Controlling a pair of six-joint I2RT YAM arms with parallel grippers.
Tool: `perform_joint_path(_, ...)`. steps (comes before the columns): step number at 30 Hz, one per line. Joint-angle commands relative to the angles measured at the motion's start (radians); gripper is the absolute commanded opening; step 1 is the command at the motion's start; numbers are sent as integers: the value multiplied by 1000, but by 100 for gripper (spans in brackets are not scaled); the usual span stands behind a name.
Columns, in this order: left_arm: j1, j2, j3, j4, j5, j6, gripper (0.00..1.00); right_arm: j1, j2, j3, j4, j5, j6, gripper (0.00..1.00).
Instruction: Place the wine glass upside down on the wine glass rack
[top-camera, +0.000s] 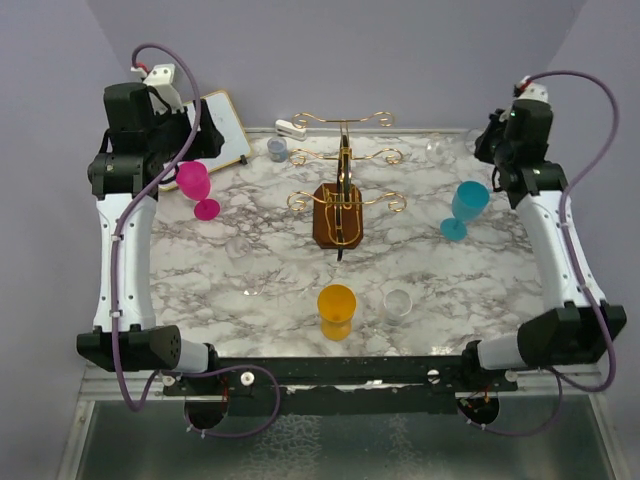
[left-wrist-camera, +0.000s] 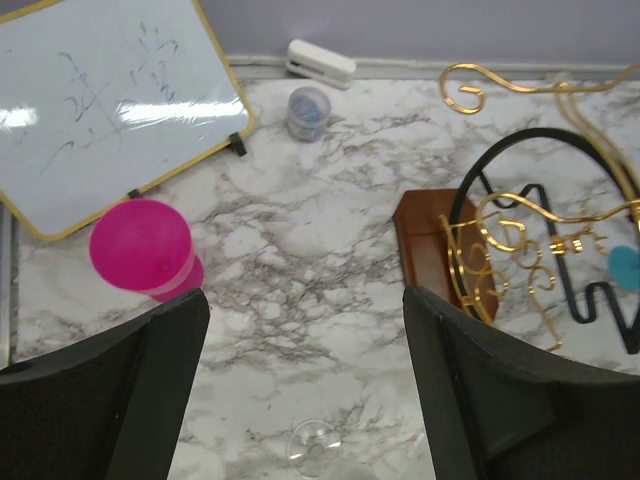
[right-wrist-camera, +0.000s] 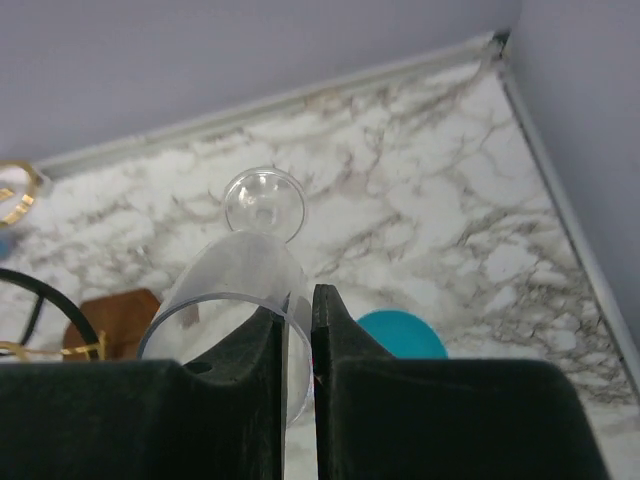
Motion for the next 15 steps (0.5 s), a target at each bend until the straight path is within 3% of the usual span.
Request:
perform_joint_path(1,5,5,82,35,227,-183,81,-1,-155,-18,234,77,15,1)
perform_joint_path(9,3,-8,-7,308,587,-562,79,-1,-288,-134,556,-131,7,1)
perform_joint_path(15,-27,-49,-122,635,615,-882,77,1,-316,-149,694,-298,31,1)
